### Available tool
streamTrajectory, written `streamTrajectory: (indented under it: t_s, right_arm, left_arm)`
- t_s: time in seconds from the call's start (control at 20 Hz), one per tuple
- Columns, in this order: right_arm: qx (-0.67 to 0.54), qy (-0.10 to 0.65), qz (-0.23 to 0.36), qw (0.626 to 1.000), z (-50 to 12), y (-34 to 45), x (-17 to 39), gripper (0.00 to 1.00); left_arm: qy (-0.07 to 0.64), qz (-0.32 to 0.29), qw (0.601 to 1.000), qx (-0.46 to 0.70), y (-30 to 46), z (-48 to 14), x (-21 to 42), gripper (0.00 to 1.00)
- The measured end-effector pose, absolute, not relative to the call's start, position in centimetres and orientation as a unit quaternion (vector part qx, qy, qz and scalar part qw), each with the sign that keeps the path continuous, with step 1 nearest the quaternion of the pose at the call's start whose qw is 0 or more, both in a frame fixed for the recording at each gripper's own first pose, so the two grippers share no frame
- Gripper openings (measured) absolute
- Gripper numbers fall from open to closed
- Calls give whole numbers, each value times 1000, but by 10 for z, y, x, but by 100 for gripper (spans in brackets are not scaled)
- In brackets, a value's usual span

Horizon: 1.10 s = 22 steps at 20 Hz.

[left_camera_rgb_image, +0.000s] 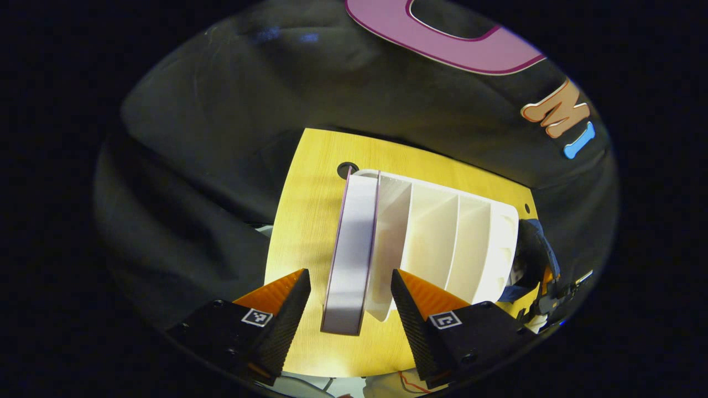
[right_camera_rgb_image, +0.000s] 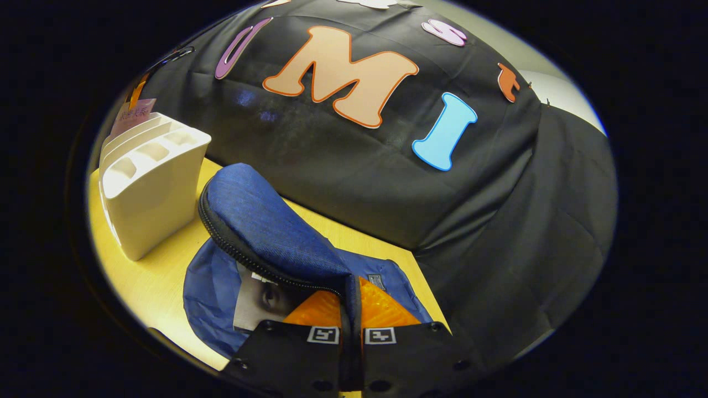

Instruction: Open the schoolbag, grab two books from the bookshelf and put them into the schoolbag.

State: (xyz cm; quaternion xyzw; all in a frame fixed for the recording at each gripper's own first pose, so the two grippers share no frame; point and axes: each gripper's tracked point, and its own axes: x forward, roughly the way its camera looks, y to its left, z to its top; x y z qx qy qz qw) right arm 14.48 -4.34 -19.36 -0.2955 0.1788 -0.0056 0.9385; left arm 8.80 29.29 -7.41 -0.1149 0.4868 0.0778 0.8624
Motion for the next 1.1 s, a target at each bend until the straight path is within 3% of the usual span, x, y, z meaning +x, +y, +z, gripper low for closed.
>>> streamTrajectory:
  t_s: [0.3, 0.35, 0.4, 0.75, 1.1]
  right_arm:
    - [-294, 177, -12, 939, -192, -43, 138, 0]
    - [-296, 176, -13, 939, -192, -43, 135, 5]
    - [-296, 176, -13, 939, -191, -44, 134, 0]
    - [-288, 174, -18, 941, -189, -43, 131, 3]
    - [-292, 174, -16, 940, -190, -41, 131, 3]
  left_arm:
    - [536, 70, 839, -63, 285, -81, 112, 76]
    - [549, 73, 831, -56, 284, -87, 115, 73]
    - [554, 77, 827, -53, 286, -92, 116, 72]
    - [579, 91, 808, -54, 282, -114, 124, 40]
    - [582, 99, 806, -45, 284, -120, 126, 38]
